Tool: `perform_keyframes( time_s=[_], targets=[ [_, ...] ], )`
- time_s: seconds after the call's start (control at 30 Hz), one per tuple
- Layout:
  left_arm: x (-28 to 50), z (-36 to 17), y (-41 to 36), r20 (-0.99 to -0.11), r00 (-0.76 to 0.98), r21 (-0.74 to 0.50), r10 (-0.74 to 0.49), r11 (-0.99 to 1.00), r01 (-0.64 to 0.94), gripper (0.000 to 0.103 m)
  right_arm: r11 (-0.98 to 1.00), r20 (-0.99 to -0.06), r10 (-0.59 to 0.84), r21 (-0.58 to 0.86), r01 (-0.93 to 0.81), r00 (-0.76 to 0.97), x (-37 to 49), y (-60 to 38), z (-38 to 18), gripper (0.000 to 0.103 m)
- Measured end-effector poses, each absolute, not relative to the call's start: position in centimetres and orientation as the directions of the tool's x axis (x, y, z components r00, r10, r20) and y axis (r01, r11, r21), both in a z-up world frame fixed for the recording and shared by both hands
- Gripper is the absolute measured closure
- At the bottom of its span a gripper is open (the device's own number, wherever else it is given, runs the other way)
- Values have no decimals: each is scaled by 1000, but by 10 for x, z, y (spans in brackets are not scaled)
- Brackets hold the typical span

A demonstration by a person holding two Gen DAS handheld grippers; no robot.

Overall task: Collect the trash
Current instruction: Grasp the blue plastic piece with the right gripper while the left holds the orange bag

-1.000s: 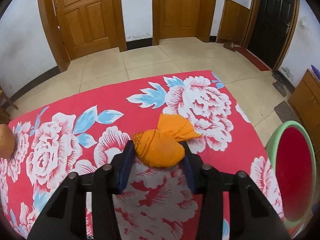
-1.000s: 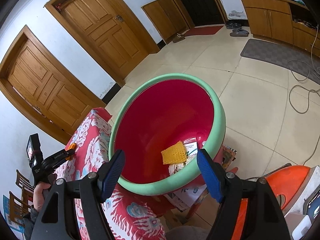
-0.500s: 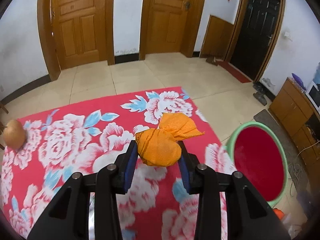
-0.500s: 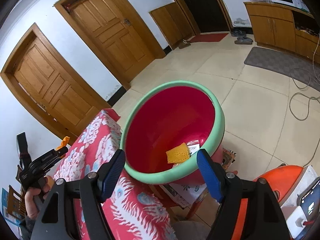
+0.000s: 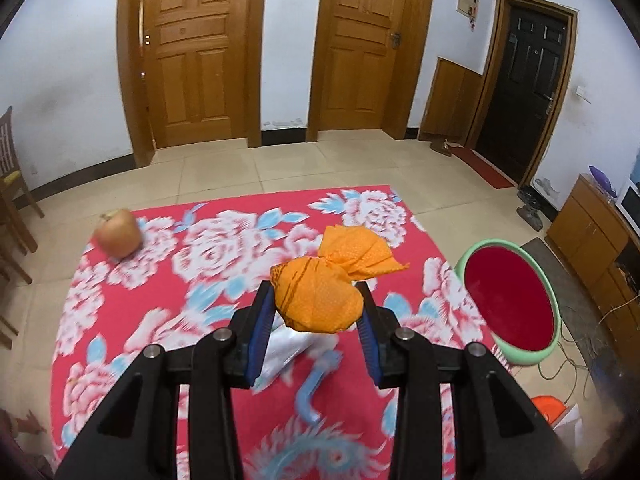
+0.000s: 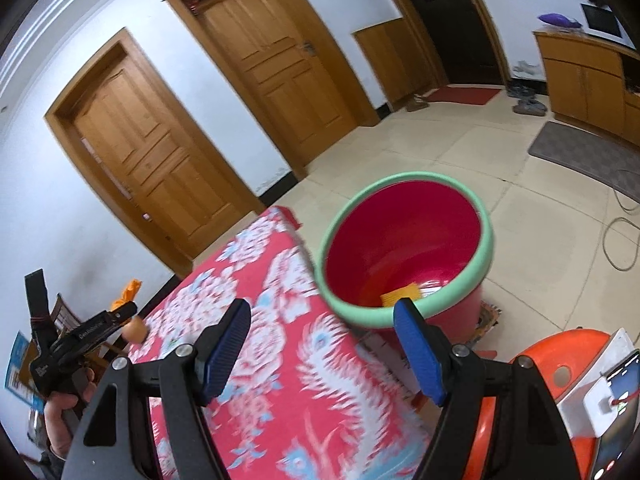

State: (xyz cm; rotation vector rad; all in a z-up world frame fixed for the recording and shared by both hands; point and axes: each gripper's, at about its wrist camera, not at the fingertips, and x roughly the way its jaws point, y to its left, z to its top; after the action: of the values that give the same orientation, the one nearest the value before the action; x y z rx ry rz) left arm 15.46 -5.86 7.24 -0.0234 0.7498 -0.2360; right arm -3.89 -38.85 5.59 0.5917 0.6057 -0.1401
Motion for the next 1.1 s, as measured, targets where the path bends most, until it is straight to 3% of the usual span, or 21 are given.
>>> perform_keyframes(
  time_s=[0.4,0.8,1.1],
  targets=[
    [106,59,19,-656,739,-129,-154,987,92,63,883,-539,164,454,121,827,-46,-304,92,27],
    [107,25,74,-688,719,-153,-98,988,-12,63,930,-680,233,364,45,696,9,-217,46,35],
    [111,12,85,-692,714,-168,-107,986,-15,63,950,-744,245,313,0,622,51,-172,14,48]
  ],
)
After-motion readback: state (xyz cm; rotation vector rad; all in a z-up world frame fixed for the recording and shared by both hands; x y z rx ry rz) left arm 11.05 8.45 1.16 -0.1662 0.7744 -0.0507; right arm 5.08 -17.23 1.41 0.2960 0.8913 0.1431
